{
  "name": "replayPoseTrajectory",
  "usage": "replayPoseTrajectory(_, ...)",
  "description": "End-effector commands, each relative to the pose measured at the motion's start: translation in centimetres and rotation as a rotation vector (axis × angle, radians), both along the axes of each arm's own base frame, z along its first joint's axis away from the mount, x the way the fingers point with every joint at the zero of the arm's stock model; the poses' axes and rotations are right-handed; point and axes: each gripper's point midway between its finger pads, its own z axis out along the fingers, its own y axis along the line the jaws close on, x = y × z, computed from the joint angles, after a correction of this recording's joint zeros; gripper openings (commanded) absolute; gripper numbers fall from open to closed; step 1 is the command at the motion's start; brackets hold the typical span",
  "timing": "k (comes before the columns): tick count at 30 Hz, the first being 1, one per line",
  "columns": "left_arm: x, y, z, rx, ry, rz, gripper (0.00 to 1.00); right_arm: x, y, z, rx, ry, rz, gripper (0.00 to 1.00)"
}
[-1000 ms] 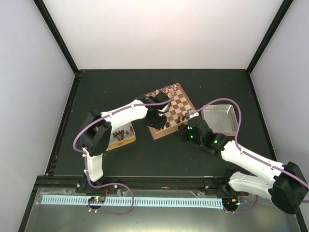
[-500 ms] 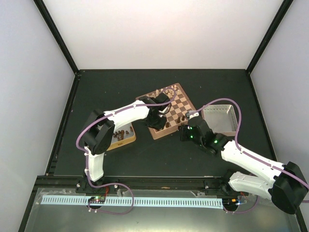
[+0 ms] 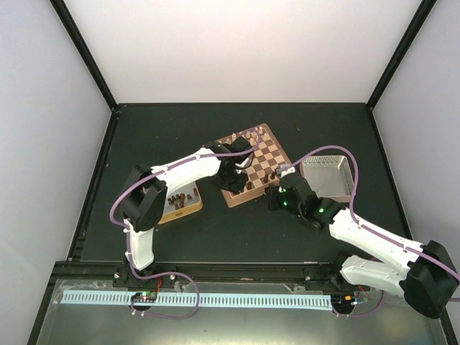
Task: Set up the chess pieces on the board
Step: Place the chess piece on the chessboard.
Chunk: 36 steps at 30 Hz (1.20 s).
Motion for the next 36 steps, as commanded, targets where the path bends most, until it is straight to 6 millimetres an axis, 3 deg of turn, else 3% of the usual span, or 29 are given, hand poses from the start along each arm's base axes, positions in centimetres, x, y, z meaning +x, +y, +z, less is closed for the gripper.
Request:
replayPoseTrajectory(1,-0.2,-0.9,6.4,-0.123,-0.084,0.006,0.36,0.7,0.8,2.5,0.008,-0.075,0.062,0.02)
replayPoseTrajectory(8,0.1,0.2,14.4,-0.31,-0.26,0.067,0.39,0.7,4.1,6.8,0.081,-0.276,0.361,0.01)
replayPoseTrajectory(12,0.3,0.7,18.7,-0.522,-0.316,0.085,0.48,2.0,5.3,9.1,0.158,-0.354,0.491,0.01)
replayPoseTrajectory(18,-0.2,-0.4,24.2,-0.877,-0.327,-0.066,0.67,2.4,7.9,10.0,0.136,-0.436,0.705,0.01)
replayPoseTrajectory(22,-0.6,-1.4,23.7,-0.916,-0.246,-0.148,0.8,2.2,8.8,10.6,0.117,-0.458,0.787,0.03)
replayPoseTrajectory(27,0.0,-2.4,21.4,-0.892,-0.099,-0.141,0.79,2.7,9.1,11.0,0.09,-0.488,0.81,0.05)
replayPoseTrajectory(30,0.0,-3.4,21.2,-0.92,0.012,-0.152,0.69,3.3,9.3,10.2,0.062,-0.467,0.804,0.05)
replayPoseTrajectory(34,0.1,-4.0,20.5,-0.935,0.109,-0.159,0.44,4.5,9.3,9.4,0.034,-0.437,0.758,0.04)
replayPoseTrajectory(36,0.0,-3.5,20.4,-0.926,0.128,-0.164,0.41,5.2,9.3,9.2,0.024,-0.415,0.734,0.04)
